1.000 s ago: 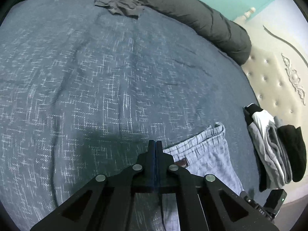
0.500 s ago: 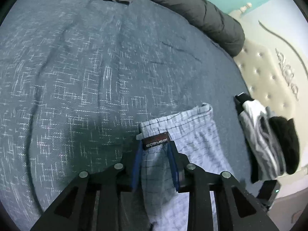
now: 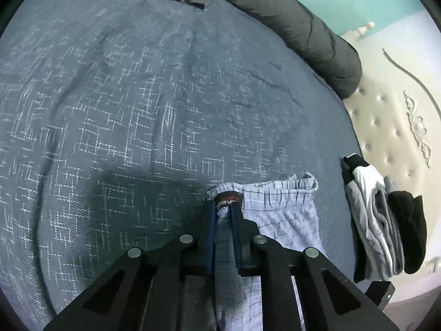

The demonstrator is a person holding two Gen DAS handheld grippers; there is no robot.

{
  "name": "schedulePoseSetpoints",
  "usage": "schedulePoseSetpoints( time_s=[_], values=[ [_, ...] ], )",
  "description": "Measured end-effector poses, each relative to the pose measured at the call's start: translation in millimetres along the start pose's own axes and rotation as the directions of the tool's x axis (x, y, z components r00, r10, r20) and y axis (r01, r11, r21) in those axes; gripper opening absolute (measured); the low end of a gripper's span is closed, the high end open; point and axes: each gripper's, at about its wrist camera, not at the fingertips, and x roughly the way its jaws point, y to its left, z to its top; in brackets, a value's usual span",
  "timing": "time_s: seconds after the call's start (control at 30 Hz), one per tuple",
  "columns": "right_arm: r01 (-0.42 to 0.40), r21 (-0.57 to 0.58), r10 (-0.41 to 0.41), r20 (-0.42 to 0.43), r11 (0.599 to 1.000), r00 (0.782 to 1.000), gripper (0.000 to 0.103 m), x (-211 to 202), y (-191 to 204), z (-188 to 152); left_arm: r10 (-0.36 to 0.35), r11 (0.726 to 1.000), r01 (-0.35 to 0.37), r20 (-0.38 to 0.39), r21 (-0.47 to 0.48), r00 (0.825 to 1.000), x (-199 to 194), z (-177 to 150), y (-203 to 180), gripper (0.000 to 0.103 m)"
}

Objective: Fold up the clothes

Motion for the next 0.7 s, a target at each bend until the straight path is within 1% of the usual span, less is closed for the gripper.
schedulePoseSetpoints(
  time_s=[0.03, 0.07, 0.27, 0.37, 0.43, 0.5, 0.53, 0.6, 0.7],
  values=[
    [0.001, 0.003, -0.001, 0.001, 1.0, 1.0, 0.002, 0, 0, 1, 0.004, 1.0, -0.004, 0.002, 0.0, 1.0, -1, -1, 0, 0.022],
    [0.001, 0.005, -0.001, 0.002, 1.0, 1.0, 0.002, -1, 0, 1, 0.008, 1.0, -0.008, 0.004, 0.004, 1.0, -1, -1, -1, 0.023],
    [0.027, 0.01, -0.027, -0.016, 1.0, 1.0, 0.003, 0, 6, 4, 0.026, 0.999, -0.027, 0.017, 0.038, 1.0, -9, -7, -5, 0.023],
    [0.073, 0.035, -0.073, 0.015, 0.997, 0.997, 0.004, -11, 9, 10, 0.031, 0.999, -0.032, 0.029, 0.043, 0.999, -16, -9, -4, 0.024],
    [0.098, 0.047, -0.1, 0.054, 0.994, 0.993, 0.01, -21, 12, 15, 0.031, 0.998, -0.033, 0.039, 0.051, 0.999, -22, -10, -3, 0.024],
    [0.079, 0.044, -0.083, 0.095, 0.996, 0.992, 0.033, -30, 16, 19, 0.03, 0.998, -0.032, 0.038, 0.052, 0.999, -27, -11, -1, 0.026],
    [0.063, 0.04, -0.067, 0.105, 0.997, 0.992, 0.035, -33, 18, 20, 0.027, 0.998, -0.029, 0.037, 0.055, 0.999, -28, -12, -1, 0.028],
    [0.052, 0.022, -0.054, 0.112, 0.998, 0.992, 0.035, -35, 24, 21, 0.018, 0.998, -0.021, 0.036, 0.067, 0.999, -31, -14, -2, 0.029],
    [0.031, -0.053, -0.025, 0.096, 0.998, 0.995, 0.035, -28, 44, 30, 0.008, 0.997, -0.01, 0.026, 0.082, 1.0, -31, -17, -4, 0.029]
  ],
)
